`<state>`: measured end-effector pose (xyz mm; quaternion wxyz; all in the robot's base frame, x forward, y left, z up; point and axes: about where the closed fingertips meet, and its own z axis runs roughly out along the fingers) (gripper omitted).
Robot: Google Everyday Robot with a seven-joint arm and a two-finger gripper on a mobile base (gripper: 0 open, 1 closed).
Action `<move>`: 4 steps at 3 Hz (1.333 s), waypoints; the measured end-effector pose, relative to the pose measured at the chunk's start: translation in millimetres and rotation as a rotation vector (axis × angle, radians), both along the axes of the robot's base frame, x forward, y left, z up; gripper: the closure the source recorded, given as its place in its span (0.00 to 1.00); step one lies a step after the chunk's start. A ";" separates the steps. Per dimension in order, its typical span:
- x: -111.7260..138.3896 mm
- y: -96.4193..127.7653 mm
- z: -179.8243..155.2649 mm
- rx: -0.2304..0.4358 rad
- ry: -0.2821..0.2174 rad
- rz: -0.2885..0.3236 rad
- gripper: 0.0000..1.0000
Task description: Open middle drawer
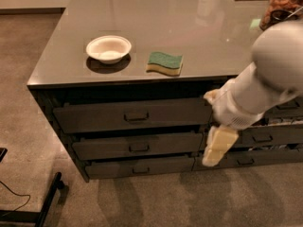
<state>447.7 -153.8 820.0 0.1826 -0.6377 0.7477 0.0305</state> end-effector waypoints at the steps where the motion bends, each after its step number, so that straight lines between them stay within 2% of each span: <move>1: 22.1 28.5 -83.8 0.025 0.026 0.018 0.00; 2: 35.4 30.9 -84.7 0.045 -0.020 0.004 0.00; 3: 35.3 30.9 -84.6 0.045 -0.020 0.004 0.00; 4: 37.4 31.7 -104.5 0.031 -0.019 0.012 0.00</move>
Offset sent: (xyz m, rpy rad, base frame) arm 0.0170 0.0241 -0.0705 0.0200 0.0271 0.0183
